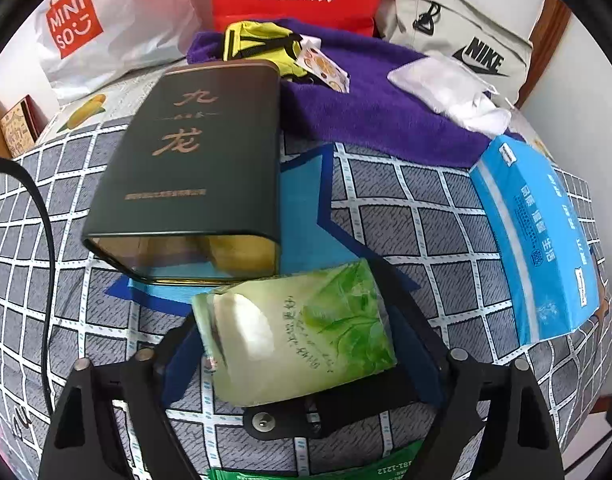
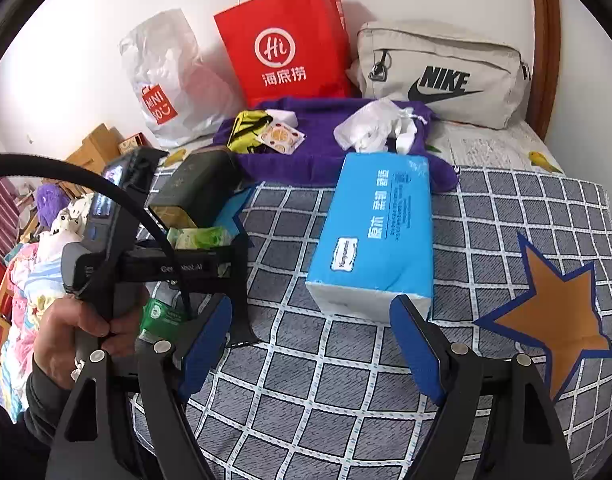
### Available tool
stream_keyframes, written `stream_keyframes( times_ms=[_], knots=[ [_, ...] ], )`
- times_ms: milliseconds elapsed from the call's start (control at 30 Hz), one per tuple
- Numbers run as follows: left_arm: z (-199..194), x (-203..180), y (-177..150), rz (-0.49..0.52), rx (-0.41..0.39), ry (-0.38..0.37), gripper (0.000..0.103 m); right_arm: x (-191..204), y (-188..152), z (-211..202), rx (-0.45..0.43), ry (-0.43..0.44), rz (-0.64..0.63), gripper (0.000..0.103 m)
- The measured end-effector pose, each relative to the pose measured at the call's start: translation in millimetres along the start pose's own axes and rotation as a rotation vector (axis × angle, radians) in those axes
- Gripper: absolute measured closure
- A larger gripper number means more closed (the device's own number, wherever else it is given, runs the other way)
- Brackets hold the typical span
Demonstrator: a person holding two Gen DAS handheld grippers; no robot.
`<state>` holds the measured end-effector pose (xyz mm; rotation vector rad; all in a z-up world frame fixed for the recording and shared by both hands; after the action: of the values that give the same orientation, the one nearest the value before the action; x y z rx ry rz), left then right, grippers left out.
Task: Organize soft objects
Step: 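Grasp the green-leaf snack bag with the left tool while the right tool grasps the black watch strap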
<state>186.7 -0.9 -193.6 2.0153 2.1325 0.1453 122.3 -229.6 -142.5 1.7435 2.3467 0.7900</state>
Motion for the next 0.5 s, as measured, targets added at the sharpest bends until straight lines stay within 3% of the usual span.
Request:
stream_keyframes(
  times_ms=[167, 367, 500],
  knots=[
    [-11, 4, -8, 0.031, 0.002, -0.049, 0.029, 7, -2, 16, 0.023, -0.005, -0.011, 0.022],
    [-37, 18, -22, 0.045, -0.034, -0.057, 0.029, 33, -1, 43, 0.068, -0.011, -0.090, 0.022],
    [-49, 32, -26, 0.034, -0.058, -0.060, 0.029, 49, 6, 62, 0.098, 0.001, -0.138, 0.036]
  ],
)
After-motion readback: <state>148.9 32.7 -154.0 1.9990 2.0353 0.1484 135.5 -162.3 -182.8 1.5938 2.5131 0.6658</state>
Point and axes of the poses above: each gripper's, at about its wrist camera, not at the fingertips, and z roughly the way its jaws point, x to its left, y to its top, the point moved 2 cm from there along z, roughly the way its jaws point, and after that the axes turned 12 degrees about x, right-handed, at the moved point
